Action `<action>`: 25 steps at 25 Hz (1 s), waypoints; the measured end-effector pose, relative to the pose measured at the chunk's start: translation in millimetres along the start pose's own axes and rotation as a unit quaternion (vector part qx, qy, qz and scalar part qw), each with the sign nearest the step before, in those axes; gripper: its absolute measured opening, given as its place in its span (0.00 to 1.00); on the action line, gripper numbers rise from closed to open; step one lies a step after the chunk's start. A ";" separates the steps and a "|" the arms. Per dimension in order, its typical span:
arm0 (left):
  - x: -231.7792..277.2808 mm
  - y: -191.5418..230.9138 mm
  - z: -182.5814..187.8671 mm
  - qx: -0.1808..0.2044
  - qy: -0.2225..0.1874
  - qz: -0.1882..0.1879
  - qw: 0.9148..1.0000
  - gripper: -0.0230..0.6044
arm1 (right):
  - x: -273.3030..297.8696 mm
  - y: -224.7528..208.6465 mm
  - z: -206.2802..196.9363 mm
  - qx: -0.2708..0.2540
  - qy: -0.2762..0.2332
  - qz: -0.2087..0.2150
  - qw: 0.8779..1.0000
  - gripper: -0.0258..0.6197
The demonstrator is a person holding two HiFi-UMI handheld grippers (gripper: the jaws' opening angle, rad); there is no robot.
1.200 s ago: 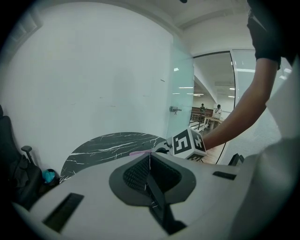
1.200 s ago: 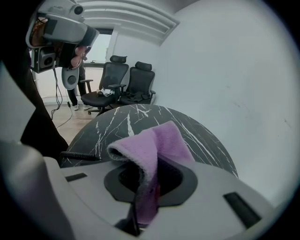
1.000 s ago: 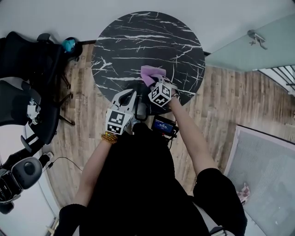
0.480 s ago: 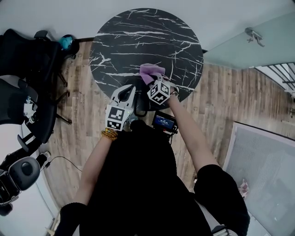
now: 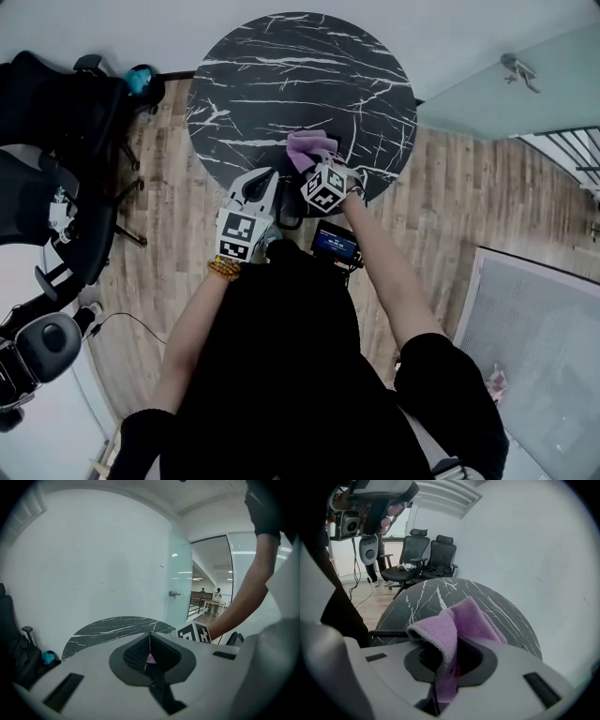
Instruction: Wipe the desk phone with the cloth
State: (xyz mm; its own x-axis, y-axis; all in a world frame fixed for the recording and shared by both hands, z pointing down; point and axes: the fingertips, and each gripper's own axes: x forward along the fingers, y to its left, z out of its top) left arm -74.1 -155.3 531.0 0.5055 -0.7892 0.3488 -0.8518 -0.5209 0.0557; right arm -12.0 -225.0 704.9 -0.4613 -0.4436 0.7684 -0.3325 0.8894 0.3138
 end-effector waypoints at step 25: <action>-23.7 -2.5 -13.7 0.003 0.006 0.006 1.000 0.06 | -0.8 42.6 -12.4 0.008 0.023 0.037 0.999 0.13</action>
State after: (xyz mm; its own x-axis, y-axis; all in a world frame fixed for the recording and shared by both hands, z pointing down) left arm -85.8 -130.8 535.4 0.4940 -0.7908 0.3614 -0.8565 -0.5141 0.0458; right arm -15.6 -185.4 724.7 -0.4475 -0.3711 0.8136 -0.3128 0.9173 0.2464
